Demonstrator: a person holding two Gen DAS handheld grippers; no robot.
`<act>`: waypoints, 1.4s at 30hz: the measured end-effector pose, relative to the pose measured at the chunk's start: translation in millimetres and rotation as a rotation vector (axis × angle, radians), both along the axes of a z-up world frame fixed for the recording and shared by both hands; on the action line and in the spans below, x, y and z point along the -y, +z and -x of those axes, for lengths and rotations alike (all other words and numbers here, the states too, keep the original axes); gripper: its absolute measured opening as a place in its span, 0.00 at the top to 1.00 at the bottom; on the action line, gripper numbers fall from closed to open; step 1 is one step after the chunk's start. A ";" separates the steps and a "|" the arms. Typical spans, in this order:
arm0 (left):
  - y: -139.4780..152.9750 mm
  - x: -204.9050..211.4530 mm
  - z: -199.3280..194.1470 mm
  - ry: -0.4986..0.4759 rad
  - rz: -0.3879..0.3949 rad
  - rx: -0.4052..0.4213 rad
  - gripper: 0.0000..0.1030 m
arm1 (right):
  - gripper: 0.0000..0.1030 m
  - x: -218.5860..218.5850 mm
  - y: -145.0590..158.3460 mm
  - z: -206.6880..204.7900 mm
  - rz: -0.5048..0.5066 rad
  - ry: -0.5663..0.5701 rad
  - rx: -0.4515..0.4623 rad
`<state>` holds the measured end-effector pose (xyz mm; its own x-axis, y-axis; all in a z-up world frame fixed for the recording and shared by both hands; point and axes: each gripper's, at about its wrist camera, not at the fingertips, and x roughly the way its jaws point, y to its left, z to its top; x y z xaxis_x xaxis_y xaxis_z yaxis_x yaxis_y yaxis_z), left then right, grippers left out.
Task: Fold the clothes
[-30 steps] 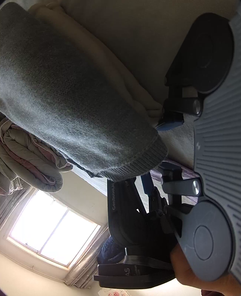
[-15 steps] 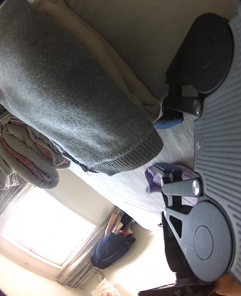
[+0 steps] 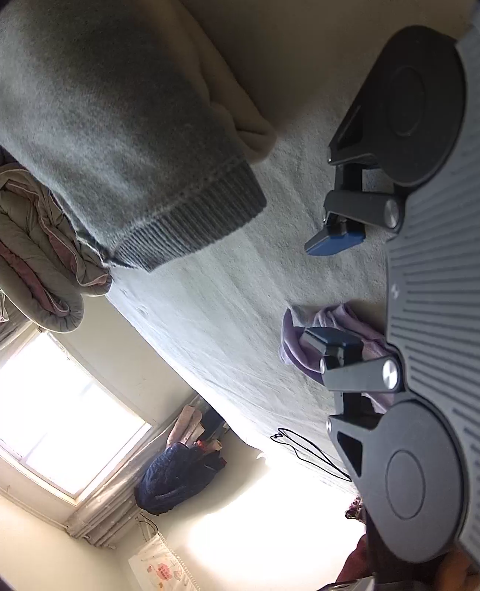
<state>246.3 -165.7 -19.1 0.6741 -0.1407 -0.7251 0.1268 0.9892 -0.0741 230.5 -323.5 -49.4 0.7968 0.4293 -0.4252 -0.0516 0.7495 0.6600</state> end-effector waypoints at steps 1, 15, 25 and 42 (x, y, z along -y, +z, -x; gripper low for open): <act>1.5 5.4 -4.4 -0.012 0.006 0.013 0.72 | 0.53 -4.8 -0.3 -0.6 0.012 0.008 0.007; -17.9 81.1 -44.9 -0.172 -0.200 -0.033 0.59 | 0.53 20.7 -23.8 15.5 0.038 0.037 0.020; -5.1 50.0 -33.0 -0.162 -0.086 0.046 0.97 | 0.53 25.9 -26.4 24.3 0.023 0.044 0.033; 25.6 7.9 13.2 -0.276 0.133 0.209 0.97 | 0.48 32.0 -18.4 34.4 -0.143 0.148 0.159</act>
<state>233.1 -173.6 6.5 0.7295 -0.4217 -0.5385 0.4133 0.8991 -0.1441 196.1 -355.4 -67.8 0.7727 0.5931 -0.2260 -0.2659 0.6259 0.7332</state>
